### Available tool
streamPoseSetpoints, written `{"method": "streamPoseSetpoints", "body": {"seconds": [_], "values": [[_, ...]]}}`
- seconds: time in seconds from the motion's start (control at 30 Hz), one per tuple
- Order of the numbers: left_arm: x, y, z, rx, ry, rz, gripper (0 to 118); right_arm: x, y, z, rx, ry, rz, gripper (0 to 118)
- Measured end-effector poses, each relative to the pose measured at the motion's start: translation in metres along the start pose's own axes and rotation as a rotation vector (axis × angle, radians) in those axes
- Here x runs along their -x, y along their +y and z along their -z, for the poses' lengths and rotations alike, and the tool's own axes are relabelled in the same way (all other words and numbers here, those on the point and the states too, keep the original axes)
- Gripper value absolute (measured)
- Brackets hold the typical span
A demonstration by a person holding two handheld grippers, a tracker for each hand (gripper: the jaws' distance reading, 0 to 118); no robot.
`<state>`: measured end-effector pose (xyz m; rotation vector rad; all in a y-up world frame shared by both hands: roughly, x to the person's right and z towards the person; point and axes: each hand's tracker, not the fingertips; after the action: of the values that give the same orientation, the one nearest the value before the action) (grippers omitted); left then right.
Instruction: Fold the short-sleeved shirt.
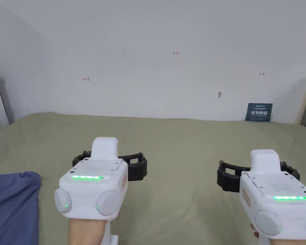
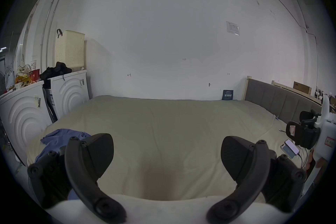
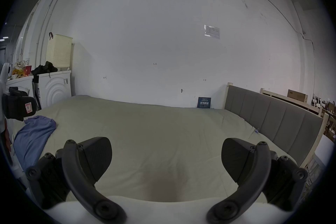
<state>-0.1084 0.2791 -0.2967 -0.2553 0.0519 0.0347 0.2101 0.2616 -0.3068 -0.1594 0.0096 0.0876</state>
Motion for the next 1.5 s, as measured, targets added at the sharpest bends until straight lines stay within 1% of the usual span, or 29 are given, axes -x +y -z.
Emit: {"method": "streamPoseSetpoints", "body": {"seconds": [0.23,0.37,0.97,1.1,1.5], "values": [[-0.0006,-0.0021,0.0002,0.003,-0.003,0.0,118,0.0011,0.0004,-0.0001,0.0,0.0,0.013,118],[-0.0018,-0.0025,-0.001,0.003,-0.006,0.004,118,0.0018,0.0009,0.0005,-0.004,-0.004,-0.003,118],[-0.0026,-0.0007,-0.0036,-0.005,-0.007,0.008,118,0.0018,0.0013,-0.0024,-0.005,0.002,0.003,118],[-0.0041,0.0011,-0.0046,-0.011,-0.008,0.013,118,0.0023,0.0017,-0.0023,-0.005,0.001,0.014,118],[-0.0054,-0.0004,-0.0045,-0.007,-0.01,0.011,118,0.0004,-0.0005,-0.0033,-0.001,-0.001,0.01,118]]}}
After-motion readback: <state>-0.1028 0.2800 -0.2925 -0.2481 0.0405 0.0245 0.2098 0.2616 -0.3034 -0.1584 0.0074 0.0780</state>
